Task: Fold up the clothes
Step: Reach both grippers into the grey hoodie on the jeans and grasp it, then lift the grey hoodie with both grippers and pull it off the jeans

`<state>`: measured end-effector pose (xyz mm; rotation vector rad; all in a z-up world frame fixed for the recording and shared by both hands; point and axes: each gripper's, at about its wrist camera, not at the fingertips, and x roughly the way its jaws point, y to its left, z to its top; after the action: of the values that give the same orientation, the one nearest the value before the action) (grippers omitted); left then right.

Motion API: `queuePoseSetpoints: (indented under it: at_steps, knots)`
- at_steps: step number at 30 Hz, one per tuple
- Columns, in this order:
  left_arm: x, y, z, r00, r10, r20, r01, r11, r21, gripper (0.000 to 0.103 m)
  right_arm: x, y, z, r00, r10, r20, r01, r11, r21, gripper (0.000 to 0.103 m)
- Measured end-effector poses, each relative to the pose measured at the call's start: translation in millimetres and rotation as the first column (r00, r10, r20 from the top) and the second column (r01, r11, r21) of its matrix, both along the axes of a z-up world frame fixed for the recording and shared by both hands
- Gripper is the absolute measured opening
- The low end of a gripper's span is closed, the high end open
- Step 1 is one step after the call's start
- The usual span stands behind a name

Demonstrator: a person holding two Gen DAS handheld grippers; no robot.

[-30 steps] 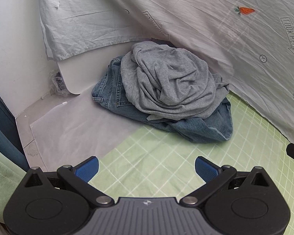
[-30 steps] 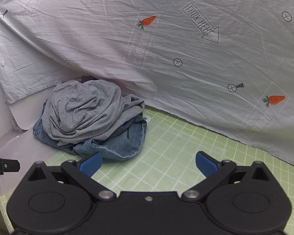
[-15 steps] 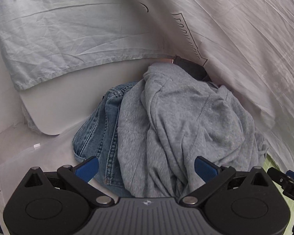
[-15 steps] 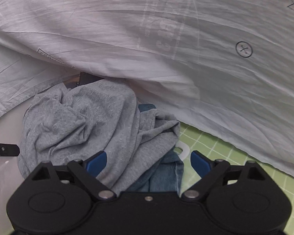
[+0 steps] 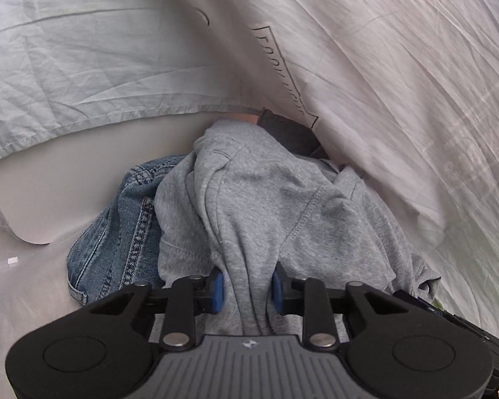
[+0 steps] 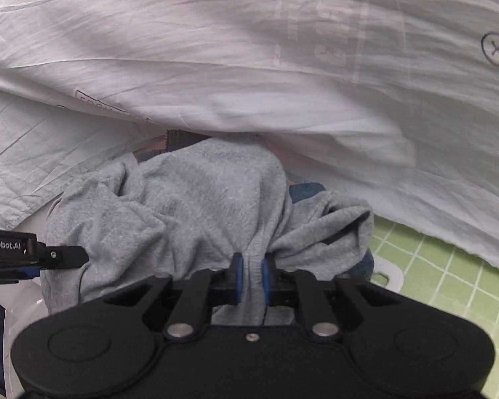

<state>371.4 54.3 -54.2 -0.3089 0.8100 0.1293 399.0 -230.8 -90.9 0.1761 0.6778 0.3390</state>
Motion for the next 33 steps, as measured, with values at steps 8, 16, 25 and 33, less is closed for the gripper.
queuePoseSetpoints:
  at_steps: [8, 16, 25, 33]
  knots:
    - [-66.3, -35.3, 58.9, 0.989, -0.106, 0.104, 0.108, 0.994, -0.015, 0.019, -89.2, -36.6, 57.1, 0.986, -0.094, 0.135, 0.087, 0.995, 0.055, 0.006]
    - [-207.0, -128.9, 88.0, 0.911, -0.391, 0.129, 0.401, 0.914, -0.063, 0.019, -271.7, -98.1, 85.8, 0.930, -0.279, 0.240, 0.281, 0.959, 0.028, 0.006]
    - [-333.4, -239.0, -3.4, 0.730, -0.623, -0.282, 0.603, 0.781, -0.165, 0.029, -463.0, -177.1, 8.7, 0.844, -0.527, -0.096, 0.499, 0.839, -0.218, 0.008]
    - [-337.4, -215.8, 18.8, 0.872, -0.447, -0.200, 0.434, 0.895, -0.104, 0.057, -503.3, -198.8, 5.3, 0.833, -0.545, -0.088, 0.520, 0.828, -0.211, 0.040]
